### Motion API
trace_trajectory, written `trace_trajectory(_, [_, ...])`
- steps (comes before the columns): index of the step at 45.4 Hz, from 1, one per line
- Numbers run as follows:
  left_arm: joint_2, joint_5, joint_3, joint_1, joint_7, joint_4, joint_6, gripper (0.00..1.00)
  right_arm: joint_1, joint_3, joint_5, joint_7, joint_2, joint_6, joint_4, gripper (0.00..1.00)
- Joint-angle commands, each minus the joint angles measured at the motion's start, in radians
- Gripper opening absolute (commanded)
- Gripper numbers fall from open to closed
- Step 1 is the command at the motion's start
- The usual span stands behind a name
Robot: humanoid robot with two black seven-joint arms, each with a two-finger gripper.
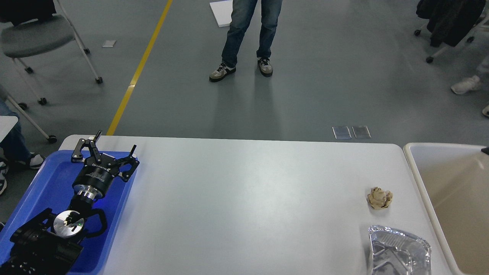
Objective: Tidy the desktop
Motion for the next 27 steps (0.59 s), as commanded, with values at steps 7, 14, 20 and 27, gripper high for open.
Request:
trace_trajectory(7, [0.000, 0.000, 0.001, 0.001, 0.000, 0.000, 0.000, 1.00, 0.407, -0.409, -0.268, -0.149, -0.069, -0.003, 0.316, 1.00])
trace_trajectory(14, [0.000, 0.000, 0.001, 0.000, 0.000, 0.000, 0.000, 1.00, 0.584, -0.598, -0.283, -0.177, 0.006, -0.002, 0.321, 1.00])
trace_trajectory(20, [0.000, 0.000, 0.001, 0.001, 0.000, 0.000, 0.000, 1.00, 0.841, -0.941, -0.262, -0.177, 0.199, -0.006, 0.321, 1.00])
trace_trajectory(27, [0.000, 0.000, 0.001, 0.000, 0.000, 0.000, 0.000, 1.00, 1.044, -1.264, -0.084, -0.171, 0.482, -0.002, 0.298, 1.00])
